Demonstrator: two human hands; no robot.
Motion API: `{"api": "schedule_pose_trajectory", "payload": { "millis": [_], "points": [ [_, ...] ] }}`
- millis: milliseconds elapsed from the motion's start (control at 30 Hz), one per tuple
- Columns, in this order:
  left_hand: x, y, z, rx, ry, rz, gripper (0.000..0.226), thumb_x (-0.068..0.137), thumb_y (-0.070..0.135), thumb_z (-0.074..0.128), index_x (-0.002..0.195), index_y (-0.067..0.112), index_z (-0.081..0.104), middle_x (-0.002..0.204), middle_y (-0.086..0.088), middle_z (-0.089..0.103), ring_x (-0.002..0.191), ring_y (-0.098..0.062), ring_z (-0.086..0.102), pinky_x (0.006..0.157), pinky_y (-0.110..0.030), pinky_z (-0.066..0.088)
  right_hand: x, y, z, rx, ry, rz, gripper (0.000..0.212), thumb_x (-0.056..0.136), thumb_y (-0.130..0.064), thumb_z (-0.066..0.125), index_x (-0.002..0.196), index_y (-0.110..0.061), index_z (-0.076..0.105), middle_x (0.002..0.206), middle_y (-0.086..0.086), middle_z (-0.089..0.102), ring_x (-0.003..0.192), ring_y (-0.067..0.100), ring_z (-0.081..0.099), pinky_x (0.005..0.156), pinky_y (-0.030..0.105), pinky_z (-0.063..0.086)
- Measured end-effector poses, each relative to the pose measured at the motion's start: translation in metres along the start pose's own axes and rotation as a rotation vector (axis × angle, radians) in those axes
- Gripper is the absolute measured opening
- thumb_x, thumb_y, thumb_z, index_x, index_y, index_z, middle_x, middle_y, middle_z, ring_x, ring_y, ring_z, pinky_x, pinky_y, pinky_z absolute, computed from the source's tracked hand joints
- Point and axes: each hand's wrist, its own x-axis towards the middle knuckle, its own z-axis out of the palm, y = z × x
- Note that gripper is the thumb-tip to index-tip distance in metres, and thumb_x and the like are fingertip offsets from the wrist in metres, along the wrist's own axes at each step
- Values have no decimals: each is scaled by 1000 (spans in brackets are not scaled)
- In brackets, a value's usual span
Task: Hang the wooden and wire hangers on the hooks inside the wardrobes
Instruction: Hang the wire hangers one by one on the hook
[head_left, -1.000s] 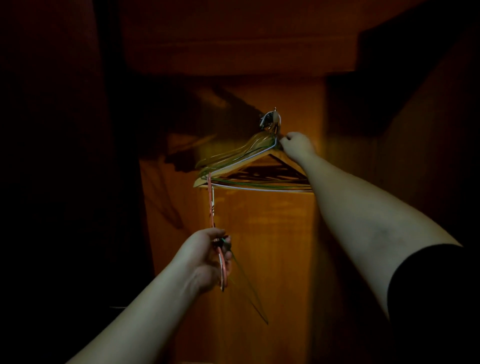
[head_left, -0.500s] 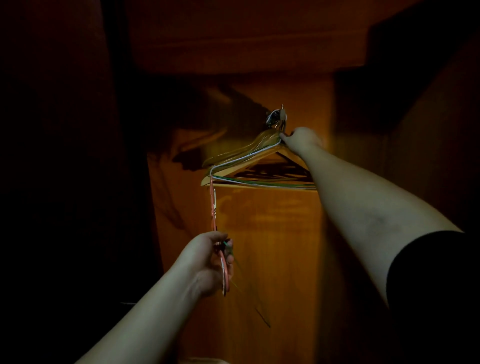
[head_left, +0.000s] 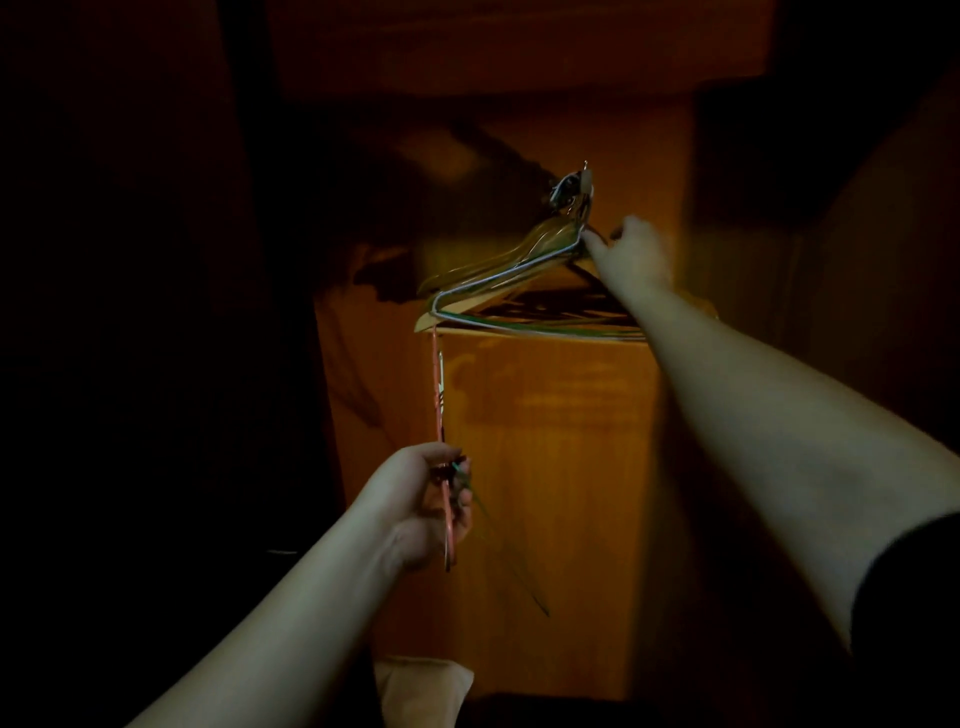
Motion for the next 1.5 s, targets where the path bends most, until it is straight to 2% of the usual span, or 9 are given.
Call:
{"api": "schedule_pose_trajectory", "payload": {
  "millis": [167,333,533,667,867,933,1067,1300,1500],
  "points": [
    [4,-23,-31,45,-61,-9,11,75,19,60,80,10,63,64,1,53,53,-14,48,55,-27,39,-99,30,27,277,-118,89,28,97,-32,54,109,-8,63,99,9,64,96,26,58,72,30,37],
    [7,-38,-43,199,-6,-11,14,86,15,52,75,7,57,48,2,54,41,-13,52,43,-23,44,-220,68,68,381,-539,276,22,96,-26,51,79,-17,61,72,10,57,66,25,51,58,31,33],
    [-2,-71,-65,32,-172,-32,14,80,15,56,75,6,65,63,-2,51,57,-16,47,63,-28,36,-324,93,86,338,-736,410,26,96,-37,49,87,-20,65,81,6,62,71,20,52,64,33,37],
    [-6,-85,-70,1,-172,-49,10,79,13,56,80,5,62,63,-3,51,57,-17,47,61,-27,39,-342,96,87,292,-763,425,30,97,-42,48,95,-18,66,92,15,66,74,20,54,66,33,39],
    [-16,-99,-73,-22,-198,-57,12,84,11,50,83,4,59,62,-4,48,55,-16,45,61,-24,39,-336,79,93,545,-830,722,31,100,-45,47,100,-18,62,91,0,68,78,13,60,67,27,46],
    [-18,-103,-73,-14,-207,-62,13,85,11,49,82,4,59,63,-4,48,56,-16,44,62,-25,38,-332,75,97,646,-834,865,32,99,-44,49,99,-15,60,82,1,70,76,14,62,65,27,47],
    [-19,-110,-76,-3,-215,-81,11,83,9,51,82,4,59,63,-5,49,57,-16,45,64,-26,37,-328,73,105,759,-837,1032,27,100,-36,49,94,-12,59,44,-6,58,40,6,55,60,25,42],
    [-19,-124,-85,-28,-234,-92,8,80,8,51,81,4,58,64,-5,47,58,-15,44,63,-26,38,-333,73,115,918,-724,1280,20,99,-21,54,84,-11,61,55,0,64,54,9,57,45,19,45],
    [-6,-134,-92,1,-55,-69,29,93,30,55,78,6,62,60,-3,52,54,-15,50,58,-27,42,-342,84,118,972,-649,1350,23,100,-15,52,79,-5,58,48,4,62,40,10,60,41,18,50]
  ]
}}
